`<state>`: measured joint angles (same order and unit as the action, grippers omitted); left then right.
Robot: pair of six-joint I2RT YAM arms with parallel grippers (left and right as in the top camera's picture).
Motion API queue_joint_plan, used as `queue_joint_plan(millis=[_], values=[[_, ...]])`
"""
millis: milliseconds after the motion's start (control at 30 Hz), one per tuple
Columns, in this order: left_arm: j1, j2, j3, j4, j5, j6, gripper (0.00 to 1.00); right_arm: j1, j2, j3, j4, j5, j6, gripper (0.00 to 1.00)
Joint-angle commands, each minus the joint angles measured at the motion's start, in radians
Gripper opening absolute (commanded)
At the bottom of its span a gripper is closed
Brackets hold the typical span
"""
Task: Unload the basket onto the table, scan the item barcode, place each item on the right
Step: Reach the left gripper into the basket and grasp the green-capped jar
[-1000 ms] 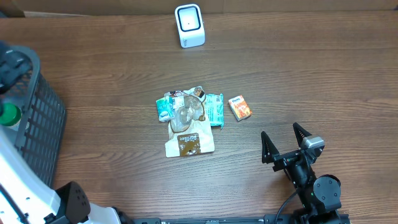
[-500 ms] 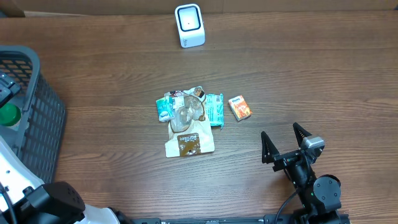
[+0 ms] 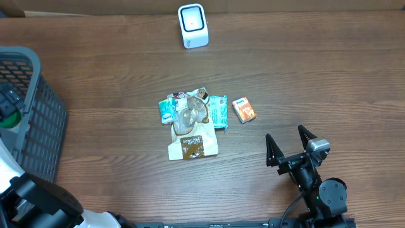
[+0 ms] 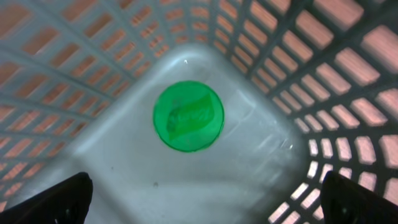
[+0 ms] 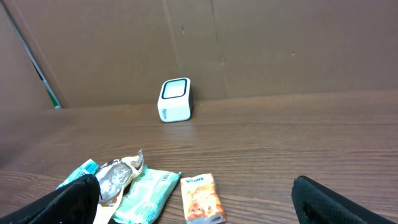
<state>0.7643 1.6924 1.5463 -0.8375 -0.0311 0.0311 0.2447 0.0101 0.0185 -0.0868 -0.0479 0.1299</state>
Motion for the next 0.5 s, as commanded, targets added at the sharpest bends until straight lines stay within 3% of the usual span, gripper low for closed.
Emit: queue_joint_plan(millis=[0,167,267,467], values=[[0.027,0.011,-0.067,0.069,0.118,0.139,1.00,0.008,-0.007,-0.010,0.006,0.002,-0.004,1.00],[0.051,0.077,-0.078,0.110,0.081,0.142,0.99,0.008,-0.007,-0.010,0.006,0.002,-0.004,1.00],[0.055,0.143,-0.078,0.113,-0.018,0.142,0.98,0.008,-0.007,-0.010,0.006,0.002,-0.004,1.00],[0.055,0.205,-0.078,0.220,-0.020,0.142,1.00,0.008,-0.007,-0.010,0.006,0.003,-0.004,1.00]])
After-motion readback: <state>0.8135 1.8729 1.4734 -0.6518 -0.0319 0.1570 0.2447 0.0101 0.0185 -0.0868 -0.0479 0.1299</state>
